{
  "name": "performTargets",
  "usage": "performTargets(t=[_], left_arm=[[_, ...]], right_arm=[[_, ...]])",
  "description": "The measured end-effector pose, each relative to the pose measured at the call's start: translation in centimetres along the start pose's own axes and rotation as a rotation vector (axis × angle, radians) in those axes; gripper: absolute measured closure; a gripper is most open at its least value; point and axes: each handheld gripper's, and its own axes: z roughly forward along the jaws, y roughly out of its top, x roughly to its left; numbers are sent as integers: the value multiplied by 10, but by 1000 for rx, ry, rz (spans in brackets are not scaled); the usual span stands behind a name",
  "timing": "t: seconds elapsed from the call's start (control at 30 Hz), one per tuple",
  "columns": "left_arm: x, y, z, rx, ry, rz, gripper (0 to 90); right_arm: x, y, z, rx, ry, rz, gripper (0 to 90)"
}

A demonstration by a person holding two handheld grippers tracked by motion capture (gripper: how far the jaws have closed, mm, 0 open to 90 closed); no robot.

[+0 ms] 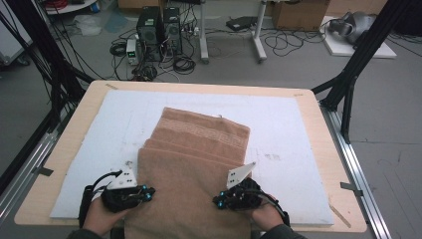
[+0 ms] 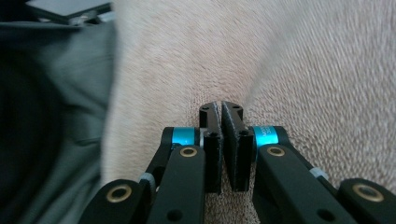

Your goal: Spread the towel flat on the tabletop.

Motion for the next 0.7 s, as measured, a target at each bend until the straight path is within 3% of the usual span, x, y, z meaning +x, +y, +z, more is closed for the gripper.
performTargets(t=[0.07, 0.13, 0.2, 0.27, 0.4, 0.47, 0.53, 0.6, 0.7], left_arm=[[-3, -1, -8, -17, -7, 5, 856], [0, 3, -11, -28, -2, 1, 773], [6, 7, -10, -46, 18, -21, 706], [13, 11, -4, -48, 45, -32, 641], [21, 13, 13, 2, 75, -29, 599], [21, 12, 22, 61, 73, -6, 606], [17, 10, 24, 55, 89, 27, 675], [14, 8, 23, 48, 70, 21, 814], [10, 4, 18, 44, 50, 28, 857]], right_arm=[[9, 3, -7, -37, 9, -16, 811], [11, 8, -16, -83, -8, -17, 721], [6, 10, -23, -59, -86, -18, 706], [-3, 9, -24, -47, -129, -3, 699], [-17, 2, -13, 3, -142, 22, 704], [-19, -3, -5, 33, -140, 20, 730], [-16, -6, -3, 11, -156, 21, 791], [-14, -7, -3, 11, -150, 8, 853], [-9, -7, -3, 23, -131, -3, 864]])
